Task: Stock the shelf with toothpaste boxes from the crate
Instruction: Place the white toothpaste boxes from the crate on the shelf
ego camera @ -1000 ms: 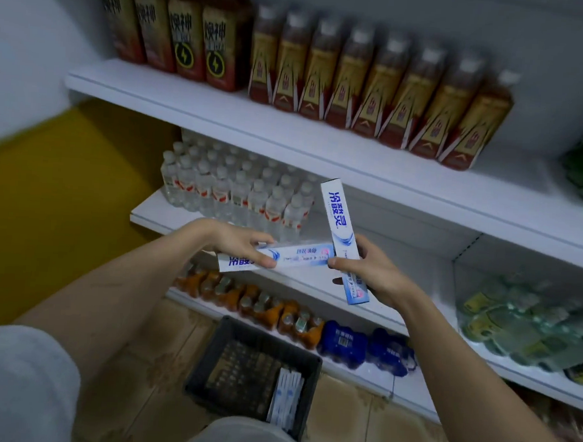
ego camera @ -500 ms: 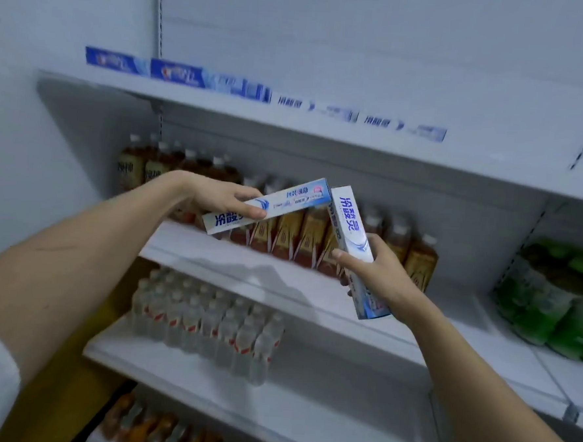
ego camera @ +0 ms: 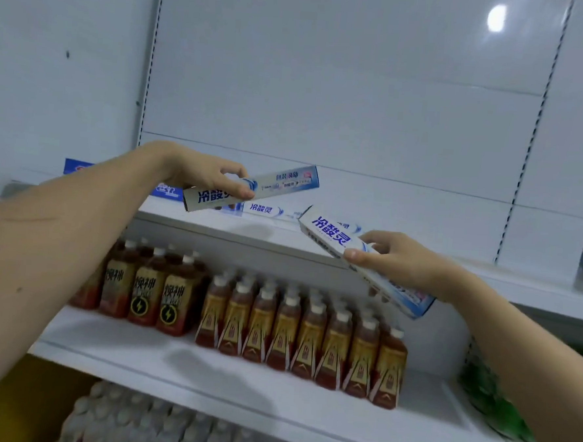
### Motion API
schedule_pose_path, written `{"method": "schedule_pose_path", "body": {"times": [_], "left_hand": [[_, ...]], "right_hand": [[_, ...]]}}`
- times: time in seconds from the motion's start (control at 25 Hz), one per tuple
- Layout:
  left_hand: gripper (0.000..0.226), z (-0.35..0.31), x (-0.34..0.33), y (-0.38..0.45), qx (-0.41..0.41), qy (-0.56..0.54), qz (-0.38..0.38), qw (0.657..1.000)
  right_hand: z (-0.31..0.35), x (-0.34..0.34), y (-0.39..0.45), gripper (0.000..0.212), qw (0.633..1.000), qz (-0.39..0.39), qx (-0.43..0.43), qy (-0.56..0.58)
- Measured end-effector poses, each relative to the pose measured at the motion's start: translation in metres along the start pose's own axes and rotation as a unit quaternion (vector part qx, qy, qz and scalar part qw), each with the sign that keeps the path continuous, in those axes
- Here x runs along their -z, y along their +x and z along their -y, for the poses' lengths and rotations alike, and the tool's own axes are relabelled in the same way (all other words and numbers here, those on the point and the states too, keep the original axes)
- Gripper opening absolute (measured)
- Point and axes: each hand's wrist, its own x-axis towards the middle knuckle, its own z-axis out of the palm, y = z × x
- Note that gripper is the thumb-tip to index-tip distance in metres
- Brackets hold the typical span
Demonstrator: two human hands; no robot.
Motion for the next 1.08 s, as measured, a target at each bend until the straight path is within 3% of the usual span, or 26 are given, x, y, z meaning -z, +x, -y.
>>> {"method": "schedule_pose_path", "body": {"times": [0.28, 0.48, 1.08], "left_hand": [[0.050, -0.014, 0.001, 0.037, -0.026, 0.123, -0.079, 0.989], [0.055, -0.023, 0.003, 0.067, -0.017, 0.180, -0.094, 0.979], [0.054, -0.003, -0.029, 0.222, 0.090, 0.276, -0.011, 0.957]], "right_hand": [[0.017, 0.043, 0.021, 0.047, 0.997, -0.030, -0.021, -0.072], [-0.005, 0.067, 0.048, 0.051, 0.978, -0.049, -0.042, -0.197], [-0.135, 0.082, 0.213, 0.054, 0.949, -0.003, -0.071, -0.306]]}}
